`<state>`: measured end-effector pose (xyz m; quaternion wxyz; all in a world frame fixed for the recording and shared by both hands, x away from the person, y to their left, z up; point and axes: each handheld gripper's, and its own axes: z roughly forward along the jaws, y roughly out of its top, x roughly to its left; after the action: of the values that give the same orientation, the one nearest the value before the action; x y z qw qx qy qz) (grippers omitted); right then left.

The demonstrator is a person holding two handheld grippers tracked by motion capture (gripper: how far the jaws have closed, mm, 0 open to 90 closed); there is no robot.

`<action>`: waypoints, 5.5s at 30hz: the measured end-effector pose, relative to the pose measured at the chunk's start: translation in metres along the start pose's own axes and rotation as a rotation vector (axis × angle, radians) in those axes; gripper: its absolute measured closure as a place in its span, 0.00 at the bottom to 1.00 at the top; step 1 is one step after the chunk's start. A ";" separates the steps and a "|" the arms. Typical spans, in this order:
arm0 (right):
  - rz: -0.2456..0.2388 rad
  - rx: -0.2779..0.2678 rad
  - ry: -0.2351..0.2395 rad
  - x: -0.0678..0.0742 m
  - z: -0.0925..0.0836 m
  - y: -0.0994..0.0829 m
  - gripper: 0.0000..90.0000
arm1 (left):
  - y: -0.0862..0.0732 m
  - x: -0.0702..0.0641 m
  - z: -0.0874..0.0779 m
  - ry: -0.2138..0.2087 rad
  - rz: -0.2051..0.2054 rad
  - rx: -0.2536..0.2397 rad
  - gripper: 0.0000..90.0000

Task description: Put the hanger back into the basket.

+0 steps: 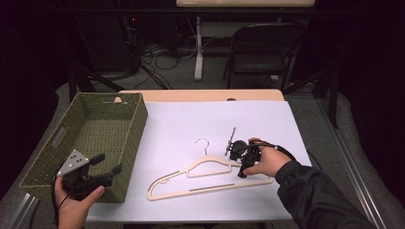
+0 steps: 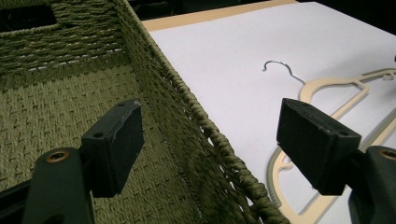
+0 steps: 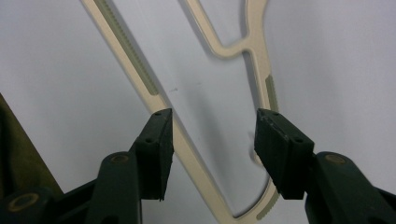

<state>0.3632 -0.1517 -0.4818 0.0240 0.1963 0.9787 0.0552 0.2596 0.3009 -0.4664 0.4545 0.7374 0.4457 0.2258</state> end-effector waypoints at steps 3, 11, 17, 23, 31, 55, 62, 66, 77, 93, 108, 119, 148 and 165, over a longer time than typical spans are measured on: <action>-0.031 -0.019 -0.013 0.002 0.001 0.008 0.51 | 0.000 0.000 0.000 -0.002 -0.003 -0.001 0.25; -0.073 -0.041 -0.008 0.006 0.002 0.025 0.54 | 0.000 0.000 0.000 -0.004 0.002 -0.001 0.25; -0.112 -0.037 -0.006 0.006 0.003 0.040 0.58 | 0.001 -0.001 0.000 -0.006 0.000 0.000 0.25; -0.155 -0.036 0.008 0.009 0.010 0.055 0.63 | 0.000 0.000 0.000 -0.007 0.004 0.000 0.26; -0.207 0.004 0.021 0.015 0.030 0.070 0.69 | 0.000 0.000 0.000 -0.008 -0.002 -0.001 0.26; -0.251 0.050 0.013 0.026 0.042 0.095 0.65 | 0.000 0.001 -0.001 -0.008 0.001 -0.002 0.26; -0.263 0.060 0.020 0.026 0.044 0.095 0.69 | 0.000 0.000 0.000 -0.009 -0.002 -0.001 0.26; -0.268 0.062 0.028 0.026 0.047 0.094 0.72 | 0.000 0.000 0.000 -0.009 -0.002 -0.001 0.26; -0.272 0.087 0.034 0.024 0.055 0.092 0.84 | 0.000 0.000 0.001 -0.010 0.000 0.002 0.26; -0.309 0.102 0.064 0.027 0.055 0.090 0.93 | -0.001 0.000 0.001 -0.008 -0.008 0.004 0.26; -0.294 0.075 0.070 0.026 0.051 0.083 0.95 | 0.000 0.000 0.000 -0.008 0.002 0.004 0.26; -0.315 0.041 0.033 0.029 0.026 0.074 0.95 | 0.003 -0.003 -0.002 -0.013 0.010 -0.004 0.27; -0.532 -0.089 -0.223 0.058 -0.008 0.047 0.95 | 0.020 -0.039 0.021 -0.134 0.095 0.051 0.31; -0.644 -0.124 -0.287 0.073 -0.011 0.044 0.95 | 0.039 -0.072 0.069 -0.345 0.102 0.159 0.34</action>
<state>0.3121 -0.0846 -0.4680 0.1892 -0.1184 0.9718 0.0760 0.2919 0.1992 -0.4604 0.4526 0.8203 0.3396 0.0827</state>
